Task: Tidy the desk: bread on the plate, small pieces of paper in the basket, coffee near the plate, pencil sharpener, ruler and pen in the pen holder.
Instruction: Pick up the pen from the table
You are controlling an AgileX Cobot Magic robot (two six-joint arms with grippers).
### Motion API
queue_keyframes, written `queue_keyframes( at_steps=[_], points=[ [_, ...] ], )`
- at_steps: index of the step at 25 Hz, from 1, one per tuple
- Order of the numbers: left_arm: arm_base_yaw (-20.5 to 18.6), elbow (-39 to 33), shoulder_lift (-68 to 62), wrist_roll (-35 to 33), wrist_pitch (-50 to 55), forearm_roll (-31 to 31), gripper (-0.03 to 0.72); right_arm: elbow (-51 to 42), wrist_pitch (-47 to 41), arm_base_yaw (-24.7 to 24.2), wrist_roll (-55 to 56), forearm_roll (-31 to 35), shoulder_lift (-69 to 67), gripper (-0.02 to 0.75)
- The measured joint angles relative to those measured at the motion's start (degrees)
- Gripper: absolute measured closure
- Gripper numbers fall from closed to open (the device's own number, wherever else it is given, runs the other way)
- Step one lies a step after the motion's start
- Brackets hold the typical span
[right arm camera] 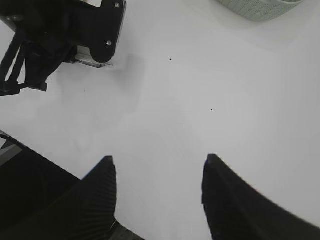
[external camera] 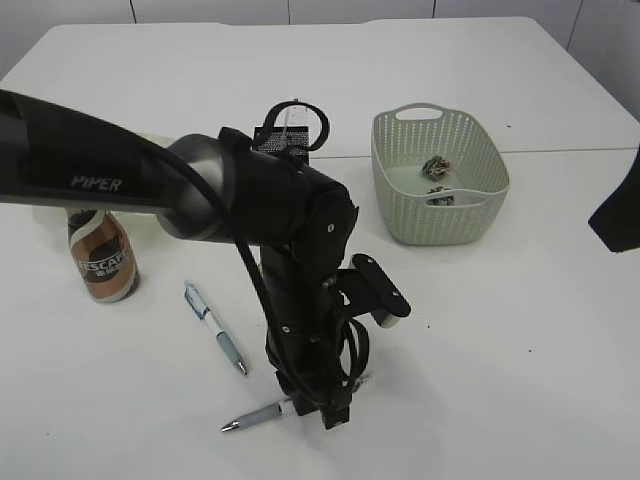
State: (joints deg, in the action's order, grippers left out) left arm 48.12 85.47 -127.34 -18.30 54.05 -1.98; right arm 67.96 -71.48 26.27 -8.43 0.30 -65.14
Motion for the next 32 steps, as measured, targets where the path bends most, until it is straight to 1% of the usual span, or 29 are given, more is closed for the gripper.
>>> queue_keyframes(
  at_steps=[4, 7, 13, 16, 20, 22, 26, 28, 30, 32],
  points=[
    [-0.20, 0.00, 0.00, 1.46, -0.88, -3.23, 0.623, 0.00, 0.00, 0.00, 0.00, 0.00, 0.03, 0.333],
    [-0.20, -0.11, 1.24, 4.81, -2.07, -5.04, 0.623, 0.00, 0.00, 0.00, 0.00, 0.00, 0.12, 0.333],
    [-0.20, -0.41, 8.29, 11.45, -3.73, -5.78, 0.623, 0.00, 0.00, 0.00, 0.00, 0.00, 0.12, 0.333],
    [-0.20, -3.20, 12.87, 12.84, -8.12, -6.77, 0.623, 0.00, 0.00, 0.00, 0.00, 0.00, 0.12, 0.333],
    [-0.20, -11.80, 19.86, 13.35, -20.12, -8.71, 0.624, 0.00, 0.00, 0.00, 0.00, 0.00, 0.12, 0.334],
    [-0.20, -18.07, 23.98, 13.45, -27.85, -9.10, 0.623, 0.00, 0.00, 0.00, 0.00, 0.00, 0.12, 0.333],
    [-0.20, -31.10, 30.95, 13.47, -47.98, -9.74, 0.624, 0.00, 0.00, 0.00, 0.00, 0.00, 0.12, 0.333],
    [-0.20, -36.10, 32.79, 13.47, -59.60, -9.85, 0.623, 0.00, 0.00, 0.00, 0.00, 0.00, 0.12, 0.333],
    [-0.20, -38.58, 33.44, 13.47, -67.50, -10.19, 0.623, 0.00, 0.00, 0.00, 0.00, 0.00, 0.12, 0.333],
    [-0.20, -39.16, 33.54, 13.47, -74.02, -10.27, 0.623, 0.00, 0.00, 0.00, 0.00, 0.00, 0.12, 0.333]
  ],
)
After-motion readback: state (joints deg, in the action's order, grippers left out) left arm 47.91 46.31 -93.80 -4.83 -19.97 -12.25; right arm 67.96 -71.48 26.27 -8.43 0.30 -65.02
